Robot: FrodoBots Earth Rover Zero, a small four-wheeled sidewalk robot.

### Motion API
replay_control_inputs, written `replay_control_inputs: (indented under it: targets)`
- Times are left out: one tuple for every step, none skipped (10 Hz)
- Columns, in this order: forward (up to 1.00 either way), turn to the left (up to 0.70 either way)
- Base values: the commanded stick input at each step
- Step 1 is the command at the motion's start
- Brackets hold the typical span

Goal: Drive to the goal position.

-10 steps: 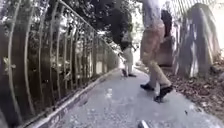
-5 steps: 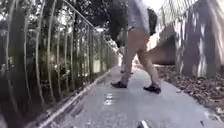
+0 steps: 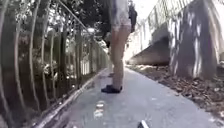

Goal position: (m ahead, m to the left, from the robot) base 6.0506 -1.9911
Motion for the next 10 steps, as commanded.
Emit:
replay_control_inputs:
  targets:
    - [0.00,0.04]
    - [0.00,0.00]
    - [0.00,0.06]
    - [0.00,0.05]
    - [0.00,0.00]
    - [0.00,0.00]
    - [0.00,0.00]
    - [0.00,0.00]
    - [0.00,0.00]
    - [0.00,0.00]
